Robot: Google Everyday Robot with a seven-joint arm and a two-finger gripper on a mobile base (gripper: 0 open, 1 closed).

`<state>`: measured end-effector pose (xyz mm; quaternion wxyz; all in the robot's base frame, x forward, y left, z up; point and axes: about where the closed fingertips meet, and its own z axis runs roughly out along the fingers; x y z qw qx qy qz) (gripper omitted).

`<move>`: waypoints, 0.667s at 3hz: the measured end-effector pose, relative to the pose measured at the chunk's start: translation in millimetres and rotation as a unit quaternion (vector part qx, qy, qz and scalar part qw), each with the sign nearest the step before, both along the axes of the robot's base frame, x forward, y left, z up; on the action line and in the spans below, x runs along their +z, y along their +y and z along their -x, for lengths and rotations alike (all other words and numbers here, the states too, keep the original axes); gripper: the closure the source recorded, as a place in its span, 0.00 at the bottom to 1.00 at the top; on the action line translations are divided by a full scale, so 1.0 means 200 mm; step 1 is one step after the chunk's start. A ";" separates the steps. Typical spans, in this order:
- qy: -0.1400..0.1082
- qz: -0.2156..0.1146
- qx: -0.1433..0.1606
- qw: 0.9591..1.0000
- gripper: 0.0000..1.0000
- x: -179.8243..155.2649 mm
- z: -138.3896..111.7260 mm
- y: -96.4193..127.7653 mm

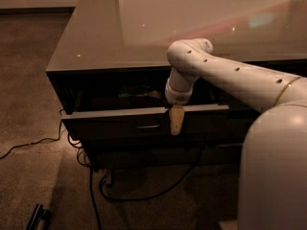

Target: Open top drawer

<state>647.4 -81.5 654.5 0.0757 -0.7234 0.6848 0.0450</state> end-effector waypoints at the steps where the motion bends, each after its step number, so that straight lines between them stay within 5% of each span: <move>1: 0.012 0.009 0.000 1.000 0.00 -0.03 0.13 -0.08; 2: 0.011 0.021 -0.005 1.000 0.19 -0.03 0.29 -0.16</move>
Offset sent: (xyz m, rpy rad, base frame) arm -0.1030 -0.0559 -0.0023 -0.0762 0.0153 -0.0217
